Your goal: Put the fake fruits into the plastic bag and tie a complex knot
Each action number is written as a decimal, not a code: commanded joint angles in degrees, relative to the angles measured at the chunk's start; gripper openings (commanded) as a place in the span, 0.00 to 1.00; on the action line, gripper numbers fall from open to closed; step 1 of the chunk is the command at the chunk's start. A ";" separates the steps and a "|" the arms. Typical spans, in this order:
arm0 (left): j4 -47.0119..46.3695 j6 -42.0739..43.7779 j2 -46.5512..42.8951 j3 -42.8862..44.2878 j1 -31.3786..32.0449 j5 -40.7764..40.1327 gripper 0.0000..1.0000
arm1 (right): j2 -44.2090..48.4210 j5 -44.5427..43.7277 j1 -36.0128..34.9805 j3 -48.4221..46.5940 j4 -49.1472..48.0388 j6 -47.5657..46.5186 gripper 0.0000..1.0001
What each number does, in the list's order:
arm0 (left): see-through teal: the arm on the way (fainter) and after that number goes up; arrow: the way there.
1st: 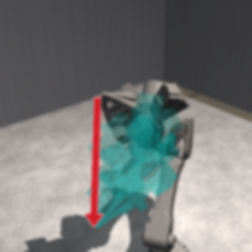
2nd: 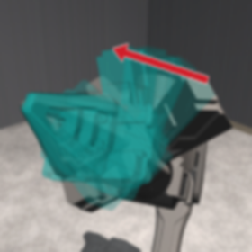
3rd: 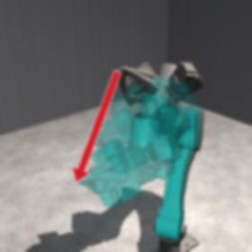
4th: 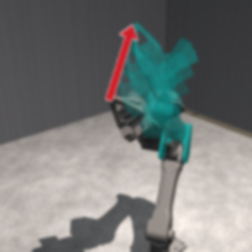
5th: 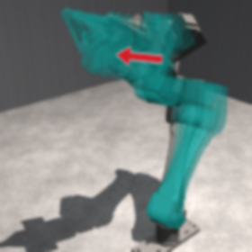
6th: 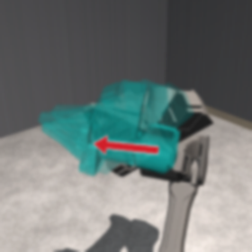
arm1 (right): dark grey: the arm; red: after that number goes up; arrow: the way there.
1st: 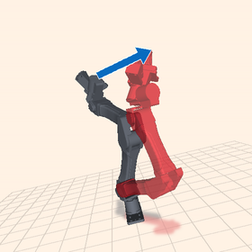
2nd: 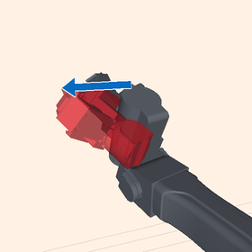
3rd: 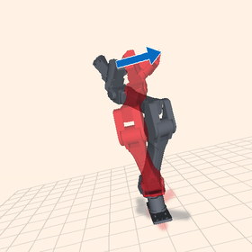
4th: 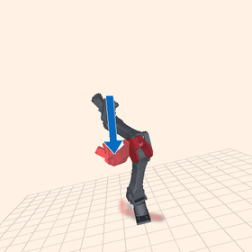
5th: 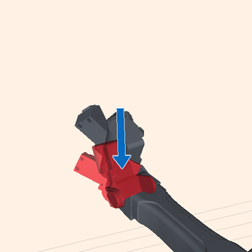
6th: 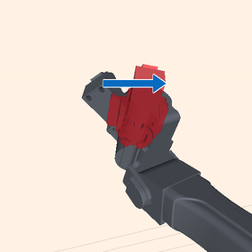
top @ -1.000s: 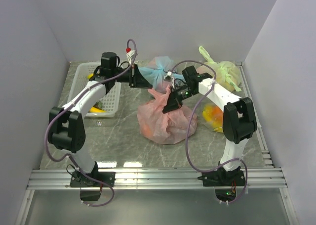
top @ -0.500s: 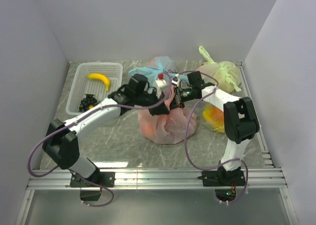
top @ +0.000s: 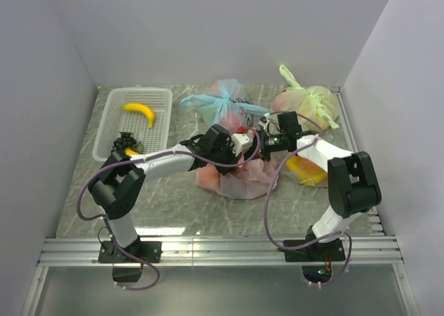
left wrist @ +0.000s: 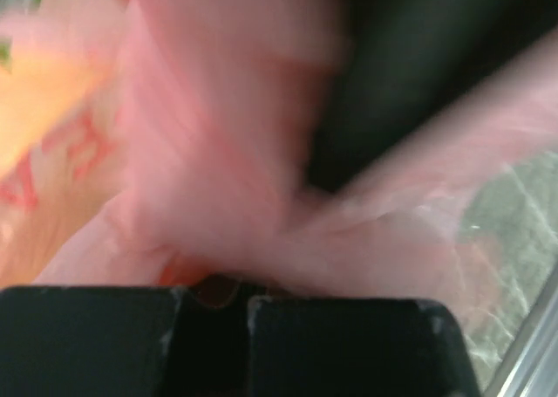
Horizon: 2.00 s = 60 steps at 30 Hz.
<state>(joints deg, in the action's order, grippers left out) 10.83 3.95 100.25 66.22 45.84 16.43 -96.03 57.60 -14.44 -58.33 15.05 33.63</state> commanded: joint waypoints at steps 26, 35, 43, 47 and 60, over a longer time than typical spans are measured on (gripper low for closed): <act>0.68 -5.70 -4.98 3.74 -6.12 14.42 0.00 | -1.26 2.60 -0.42 -10.49 5.68 -14.37 0.58; 14.11 -4.56 -11.99 10.06 -13.58 22.76 0.12 | 0.05 3.74 -0.24 -10.23 10.44 -23.25 0.01; 12.38 -2.71 -13.16 10.86 -15.35 22.86 0.36 | -0.91 8.57 -0.42 -11.63 11.84 -26.59 0.00; 11.51 -1.57 -8.58 12.71 -13.86 26.89 0.38 | -3.19 9.54 -0.68 -14.88 15.09 -29.05 0.00; 4.64 -2.28 -2.16 15.97 -11.39 27.61 0.00 | -6.36 10.07 -3.32 -19.02 26.17 -44.08 0.39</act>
<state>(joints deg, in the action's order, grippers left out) 19.05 1.34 99.09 79.81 34.33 41.91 -101.62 66.32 -16.95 -74.46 37.80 -4.78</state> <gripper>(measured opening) 0.012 0.374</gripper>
